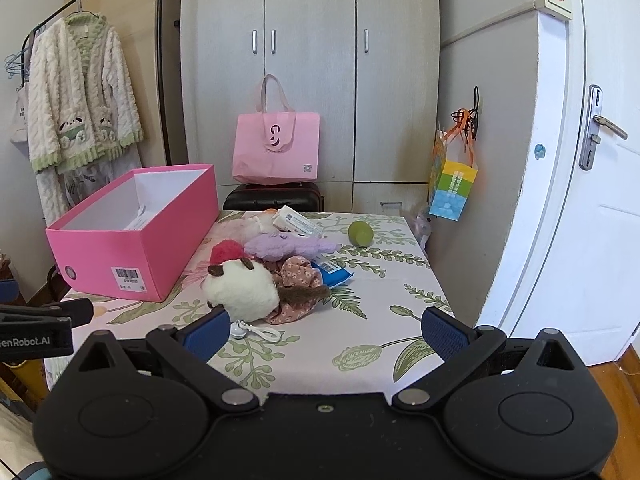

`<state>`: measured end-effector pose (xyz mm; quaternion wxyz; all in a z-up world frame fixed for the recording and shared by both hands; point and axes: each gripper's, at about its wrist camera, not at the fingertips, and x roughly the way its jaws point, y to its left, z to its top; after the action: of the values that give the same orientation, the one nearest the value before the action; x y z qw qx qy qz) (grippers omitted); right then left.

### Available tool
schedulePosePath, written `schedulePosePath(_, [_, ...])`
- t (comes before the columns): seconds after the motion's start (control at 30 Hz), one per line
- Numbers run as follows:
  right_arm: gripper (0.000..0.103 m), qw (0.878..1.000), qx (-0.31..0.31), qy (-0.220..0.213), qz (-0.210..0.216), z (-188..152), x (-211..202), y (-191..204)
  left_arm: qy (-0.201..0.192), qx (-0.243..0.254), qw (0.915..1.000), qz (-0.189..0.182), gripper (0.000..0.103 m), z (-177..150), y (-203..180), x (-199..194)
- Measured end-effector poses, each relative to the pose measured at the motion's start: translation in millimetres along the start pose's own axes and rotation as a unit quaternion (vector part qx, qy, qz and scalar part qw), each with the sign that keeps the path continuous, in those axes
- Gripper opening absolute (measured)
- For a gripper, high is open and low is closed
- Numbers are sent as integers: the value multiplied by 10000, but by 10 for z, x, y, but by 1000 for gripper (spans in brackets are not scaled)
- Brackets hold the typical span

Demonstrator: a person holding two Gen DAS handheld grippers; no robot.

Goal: Organize soft objects

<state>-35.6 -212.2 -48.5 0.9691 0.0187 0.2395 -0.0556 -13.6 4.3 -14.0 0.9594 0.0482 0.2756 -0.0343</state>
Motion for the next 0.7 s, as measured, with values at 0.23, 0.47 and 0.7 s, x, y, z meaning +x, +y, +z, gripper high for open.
schedulePosePath(0.23, [103, 10000, -63, 11, 6, -21, -11, 21, -8, 7, 10000, -1, 103, -13, -14, -7])
schedulePosePath(0.47, [103, 10000, -46, 21, 79, -24, -26, 0, -63, 21, 10000, -14, 103, -33, -60, -10])
schedulePosePath(0.7, [103, 9999, -57, 35, 117, -38, -28, -7, -35, 67, 10000, -49, 103, -59, -48, -48])
